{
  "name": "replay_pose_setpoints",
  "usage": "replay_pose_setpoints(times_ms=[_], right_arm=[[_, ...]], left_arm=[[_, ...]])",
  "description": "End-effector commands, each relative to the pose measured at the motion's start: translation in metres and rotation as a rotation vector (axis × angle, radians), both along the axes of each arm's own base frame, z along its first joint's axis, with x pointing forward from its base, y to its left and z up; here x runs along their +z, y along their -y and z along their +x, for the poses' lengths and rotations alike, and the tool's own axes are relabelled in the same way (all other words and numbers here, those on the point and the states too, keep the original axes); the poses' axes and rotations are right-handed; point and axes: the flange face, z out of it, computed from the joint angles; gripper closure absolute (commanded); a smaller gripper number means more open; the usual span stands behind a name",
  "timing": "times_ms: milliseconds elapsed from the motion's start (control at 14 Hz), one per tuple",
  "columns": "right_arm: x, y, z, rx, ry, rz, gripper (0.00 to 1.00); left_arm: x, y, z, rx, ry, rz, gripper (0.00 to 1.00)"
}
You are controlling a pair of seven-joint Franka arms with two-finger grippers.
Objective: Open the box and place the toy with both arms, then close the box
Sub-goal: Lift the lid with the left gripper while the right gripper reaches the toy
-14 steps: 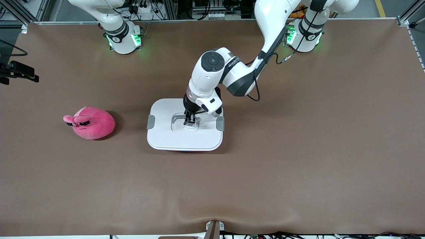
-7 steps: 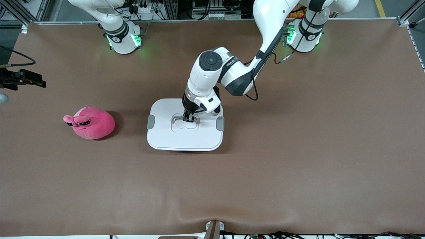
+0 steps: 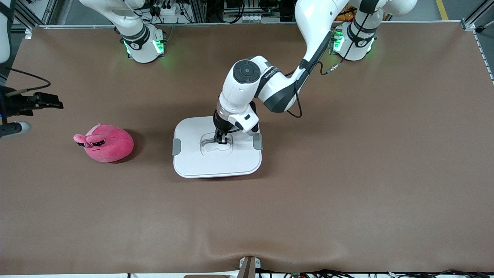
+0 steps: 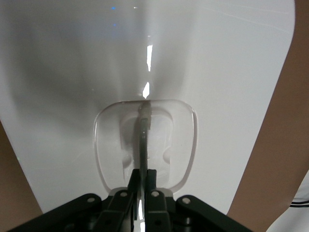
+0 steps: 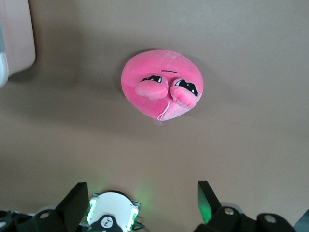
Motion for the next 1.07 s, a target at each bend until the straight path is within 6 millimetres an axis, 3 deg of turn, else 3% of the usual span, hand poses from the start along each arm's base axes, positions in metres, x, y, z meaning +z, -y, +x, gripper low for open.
replay_pose_setpoints(times_ms=[0, 501, 1002], right_arm=[[-0.013, 0.006, 0.007, 0.032, -0.021, 0.029, 0.0], [-0.048, 0.007, 0.019, 0.185, -0.061, 0.087, 0.0], [-0.092, 0.016, 0.032, 0.518, -0.037, 0.197, 0.0]], left_arm=[[0.009, 0.004, 0.001, 0.02, 0.023, -0.006, 1.0], [0.01, 0.014, -0.013, -0.051, 0.052, 0.029, 1.0], [0.055, 0.01, -0.018, -0.063, 0.055, 0.011, 1.0]])
